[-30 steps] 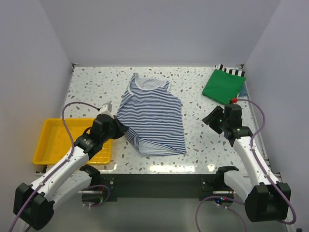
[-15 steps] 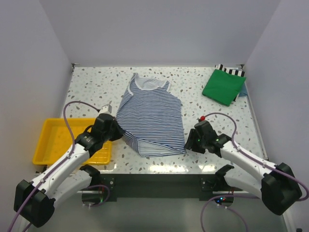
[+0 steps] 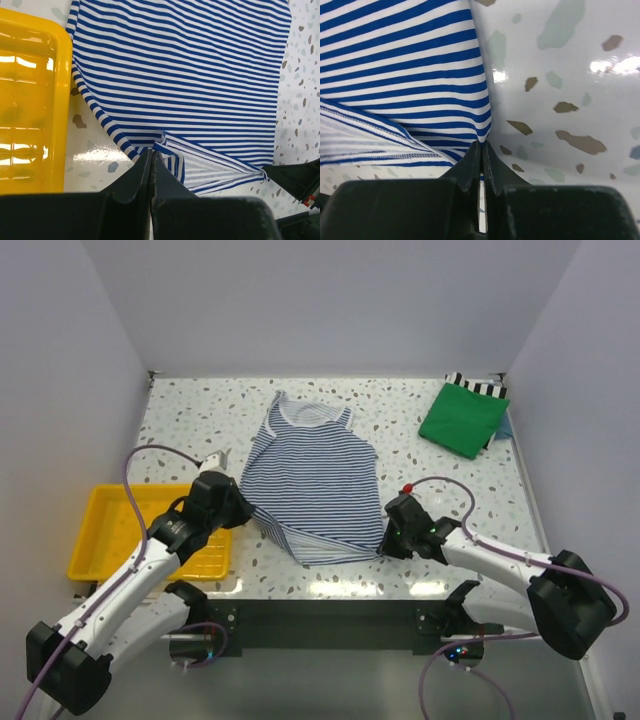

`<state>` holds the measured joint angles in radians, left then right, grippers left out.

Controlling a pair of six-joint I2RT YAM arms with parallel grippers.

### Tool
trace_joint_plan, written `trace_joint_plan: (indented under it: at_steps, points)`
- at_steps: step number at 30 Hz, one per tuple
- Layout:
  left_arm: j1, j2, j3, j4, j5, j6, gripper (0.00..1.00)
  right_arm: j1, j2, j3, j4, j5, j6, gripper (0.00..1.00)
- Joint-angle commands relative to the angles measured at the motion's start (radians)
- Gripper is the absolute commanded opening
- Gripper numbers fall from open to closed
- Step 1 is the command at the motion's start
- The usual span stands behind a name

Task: Fold and stack the tank tops
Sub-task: Flatten the tank top out

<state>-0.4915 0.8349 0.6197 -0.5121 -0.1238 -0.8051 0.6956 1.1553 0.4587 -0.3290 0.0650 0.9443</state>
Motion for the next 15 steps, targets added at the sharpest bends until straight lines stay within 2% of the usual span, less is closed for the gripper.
trace_joint_plan:
  at_steps: [1, 3, 7, 9, 15]
  points:
    - [-0.002, -0.037, 0.087, -0.042, -0.043, 0.038, 0.0, 0.007, -0.049, 0.072, -0.181, 0.099, 0.002, 0.0]
    - [-0.002, -0.052, 0.13, -0.066, -0.056, 0.047, 0.0, 0.007, -0.094, 0.141, -0.263, 0.154, -0.027, 0.0]
    - [-0.002, -0.085, 0.208, -0.097, -0.074, 0.081, 0.0, 0.007, -0.176, 0.404, -0.482, 0.291, -0.093, 0.0]
    - [-0.002, -0.115, 0.265, -0.098, -0.079, 0.09, 0.0, 0.005, -0.206, 0.506, -0.531, 0.346, -0.136, 0.0]
    - [-0.002, -0.148, 0.497, -0.051, -0.099, 0.141, 0.0, 0.005, -0.169, 0.971, -0.642, 0.389, -0.26, 0.0]
